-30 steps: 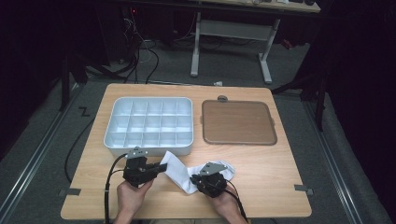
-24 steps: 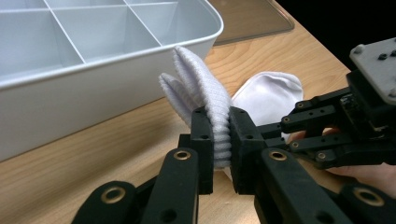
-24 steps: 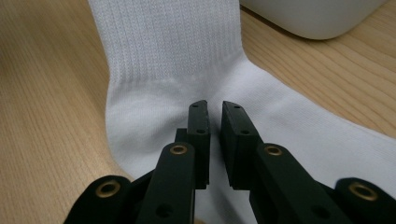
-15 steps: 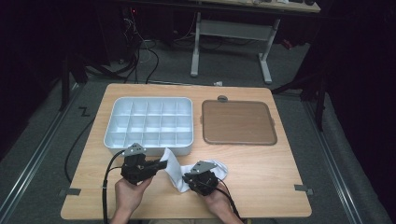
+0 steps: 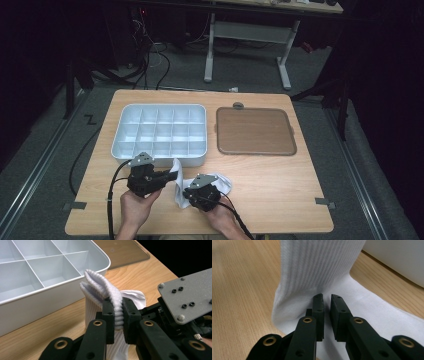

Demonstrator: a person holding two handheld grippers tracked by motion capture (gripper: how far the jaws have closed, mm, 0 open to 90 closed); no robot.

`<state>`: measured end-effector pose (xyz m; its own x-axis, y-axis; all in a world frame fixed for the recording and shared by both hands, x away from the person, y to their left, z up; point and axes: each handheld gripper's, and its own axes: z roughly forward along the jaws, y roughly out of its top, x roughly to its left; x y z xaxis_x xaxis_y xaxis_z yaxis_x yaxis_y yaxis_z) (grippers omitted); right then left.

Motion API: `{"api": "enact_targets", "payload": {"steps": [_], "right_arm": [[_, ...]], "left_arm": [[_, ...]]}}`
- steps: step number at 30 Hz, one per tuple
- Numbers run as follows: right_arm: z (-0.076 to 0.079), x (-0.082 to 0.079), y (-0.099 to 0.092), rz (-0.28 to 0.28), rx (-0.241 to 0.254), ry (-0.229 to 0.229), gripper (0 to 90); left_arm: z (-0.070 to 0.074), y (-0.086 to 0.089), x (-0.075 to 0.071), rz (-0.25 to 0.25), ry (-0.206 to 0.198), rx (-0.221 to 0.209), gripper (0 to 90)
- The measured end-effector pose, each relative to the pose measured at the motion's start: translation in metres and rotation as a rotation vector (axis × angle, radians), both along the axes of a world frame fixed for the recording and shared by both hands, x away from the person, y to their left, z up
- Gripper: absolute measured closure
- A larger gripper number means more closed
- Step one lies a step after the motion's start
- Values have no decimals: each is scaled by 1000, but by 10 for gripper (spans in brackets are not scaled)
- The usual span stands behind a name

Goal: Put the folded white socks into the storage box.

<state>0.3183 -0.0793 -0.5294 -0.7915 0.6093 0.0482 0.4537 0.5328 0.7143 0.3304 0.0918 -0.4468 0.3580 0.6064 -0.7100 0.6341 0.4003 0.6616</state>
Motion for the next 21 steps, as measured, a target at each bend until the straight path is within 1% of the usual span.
{"api": "enact_targets", "payload": {"steps": [3,4,5,7,8,9,10,11,12,14,15,16,17,19,20,21], "right_arm": [[0,0,1,2,1,0,822],[0,0,1,4,5,2,820],[0,1,0,7,4,5,804],[4,2,-3,-1,-2,5,744],[4,2,-3,-1,-2,5,744],[9,2,-10,-19,-7,-8,741],[9,2,-10,-19,-7,-8,741],[15,2,-19,-36,-17,-29,736],[15,2,-19,-36,-17,-29,736],[21,2,-29,-61,-11,-48,734],[27,3,-44,-97,-2,-65,732],[27,3,-44,-97,-2,-65,732],[29,4,-49,-108,-1,-67,728],[31,6,-70,-162,-12,-82,706],[32,6,-75,-177,-17,-83,702],[32,6,-75,-177,-17,-83,702]], "left_arm": [[0,0,0,-1,5,2,825],[0,0,1,-6,5,9,825],[0,-1,1,0,10,10,825],[-2,-2,0,0,12,35,825],[-2,-2,0,0,12,35,825],[-2,-2,0,1,12,38,826],[-2,-3,0,2,14,41,826],[-3,-2,0,2,13,55,826],[-3,-2,0,2,13,55,826],[-4,-2,0,3,15,58,825],[-3,-3,0,6,15,57,826],[-3,-3,0,6,15,57,825],[-3,-3,0,6,12,58,825],[-3,-4,-1,3,7,67,825],[-2,-4,0,1,8,68,825],[-2,-4,0,1,8,68,825]]}}
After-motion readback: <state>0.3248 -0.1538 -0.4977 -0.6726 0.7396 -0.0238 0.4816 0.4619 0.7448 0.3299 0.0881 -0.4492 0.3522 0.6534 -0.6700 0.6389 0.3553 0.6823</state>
